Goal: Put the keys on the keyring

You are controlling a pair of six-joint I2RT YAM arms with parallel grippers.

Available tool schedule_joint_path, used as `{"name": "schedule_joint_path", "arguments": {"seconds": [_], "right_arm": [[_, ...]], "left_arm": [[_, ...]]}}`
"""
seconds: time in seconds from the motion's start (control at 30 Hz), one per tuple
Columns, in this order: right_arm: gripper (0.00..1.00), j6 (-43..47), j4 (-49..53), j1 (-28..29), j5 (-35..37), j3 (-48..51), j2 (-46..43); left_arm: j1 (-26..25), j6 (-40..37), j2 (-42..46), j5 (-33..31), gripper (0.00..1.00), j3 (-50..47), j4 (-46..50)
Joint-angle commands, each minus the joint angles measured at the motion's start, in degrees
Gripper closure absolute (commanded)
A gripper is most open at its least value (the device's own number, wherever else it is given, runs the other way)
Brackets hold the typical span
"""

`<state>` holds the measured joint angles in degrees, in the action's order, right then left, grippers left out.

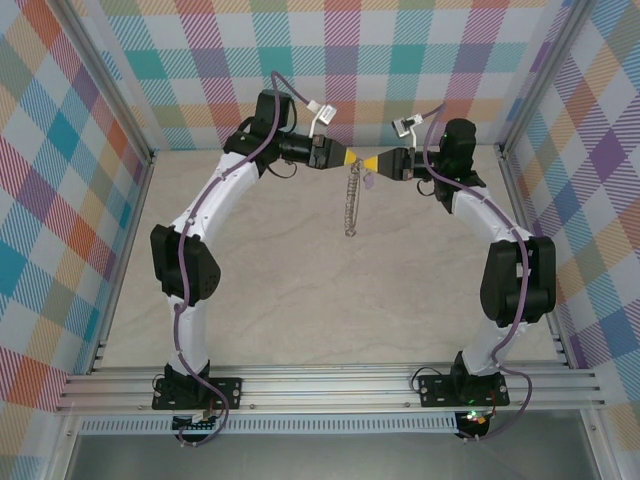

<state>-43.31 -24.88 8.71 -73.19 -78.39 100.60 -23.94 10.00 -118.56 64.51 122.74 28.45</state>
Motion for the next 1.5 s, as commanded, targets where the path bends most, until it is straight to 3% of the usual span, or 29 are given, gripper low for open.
{"name": "schedule_joint_path", "arguments": {"seconds": [0.0, 0.93, 1.2, 1.47], "right_arm": [[1.00, -0.81, -3.68, 0.87, -1.99, -1.85, 0.83], [1.00, 1.08, -1.70, 1.08, -0.61, -2.84, 0.93], [1.00, 0.95, -2.08, 1.14, -1.25, -2.56, 0.83], [1.00, 1.29, -1.96, 1.11, -1.13, -2.11, 0.57]], "left_arm": [[-0.61, -0.16, -0.12, 1.89, 0.73, 1.89, -0.15], [-1.10, -6.11, -0.11, 5.08, 0.76, 1.45, 6.13], [-1.11, -5.67, -0.35, 3.12, 0.65, 1.28, 5.47], [-1.10, -3.71, -0.41, 2.28, 0.68, 1.12, 3.23]]}}
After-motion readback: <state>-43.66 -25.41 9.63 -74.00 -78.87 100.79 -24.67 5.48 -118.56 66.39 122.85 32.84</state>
